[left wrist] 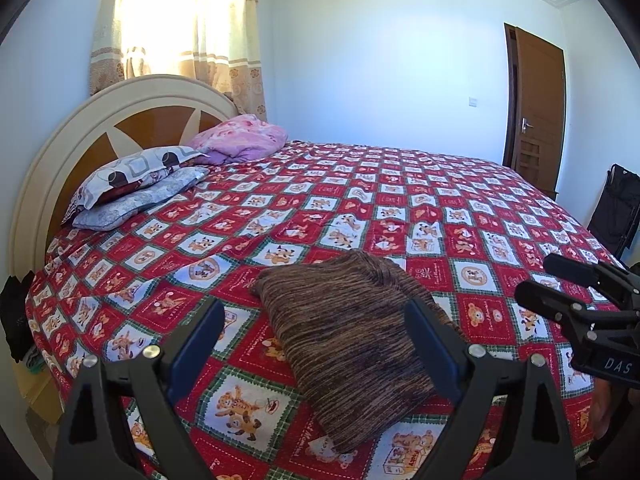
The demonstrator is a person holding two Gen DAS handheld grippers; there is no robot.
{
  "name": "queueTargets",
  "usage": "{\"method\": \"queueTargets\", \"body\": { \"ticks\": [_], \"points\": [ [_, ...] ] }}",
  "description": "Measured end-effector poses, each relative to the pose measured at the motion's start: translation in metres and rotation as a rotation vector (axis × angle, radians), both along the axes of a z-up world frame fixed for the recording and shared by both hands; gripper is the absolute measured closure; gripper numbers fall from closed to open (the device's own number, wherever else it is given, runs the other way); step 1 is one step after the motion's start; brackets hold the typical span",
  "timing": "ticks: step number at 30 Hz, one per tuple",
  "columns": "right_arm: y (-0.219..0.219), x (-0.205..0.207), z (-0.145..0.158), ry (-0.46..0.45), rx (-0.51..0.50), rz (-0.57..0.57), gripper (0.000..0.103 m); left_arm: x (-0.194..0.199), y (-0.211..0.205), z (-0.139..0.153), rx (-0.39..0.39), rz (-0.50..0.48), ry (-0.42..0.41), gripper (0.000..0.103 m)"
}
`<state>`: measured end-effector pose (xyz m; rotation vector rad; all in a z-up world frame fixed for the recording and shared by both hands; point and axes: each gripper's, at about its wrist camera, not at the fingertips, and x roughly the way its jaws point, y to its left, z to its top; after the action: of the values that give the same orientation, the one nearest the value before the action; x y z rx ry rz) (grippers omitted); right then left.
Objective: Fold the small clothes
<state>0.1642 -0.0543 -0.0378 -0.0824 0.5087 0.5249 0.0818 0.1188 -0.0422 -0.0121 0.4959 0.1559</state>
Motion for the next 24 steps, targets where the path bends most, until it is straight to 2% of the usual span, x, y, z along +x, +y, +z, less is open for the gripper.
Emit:
{"method": "queueTargets", "body": {
  "ticks": [1, 7, 15, 24],
  "points": [
    [-0.0012, 0.0006, 0.0007, -0.002, 0.004, -0.003, 0.032, 0.0005, -0.0005, 0.0002, 0.001, -0.001, 0.001, 0.0],
    [-0.0046, 0.0019, 0.002, -0.006, 0.019, -0.015, 0.032, -0.0007, -0.0023, 0.0037, 0.011, 0.005, -0.018, 0.0],
    [-0.0026, 0.0024, 0.0, 0.002, 0.01, -0.005, 0.032, 0.0036, -0.0004, -0.0008, 0.015, 0.017, 0.005, 0.0],
    [0.0014, -0.0005, -0.0047, 0.006, 0.004, 0.001, 0.032, -0.0012, 0.0001, 0.0009, 0.03, 0.002, -0.035, 0.0]
  ]
}}
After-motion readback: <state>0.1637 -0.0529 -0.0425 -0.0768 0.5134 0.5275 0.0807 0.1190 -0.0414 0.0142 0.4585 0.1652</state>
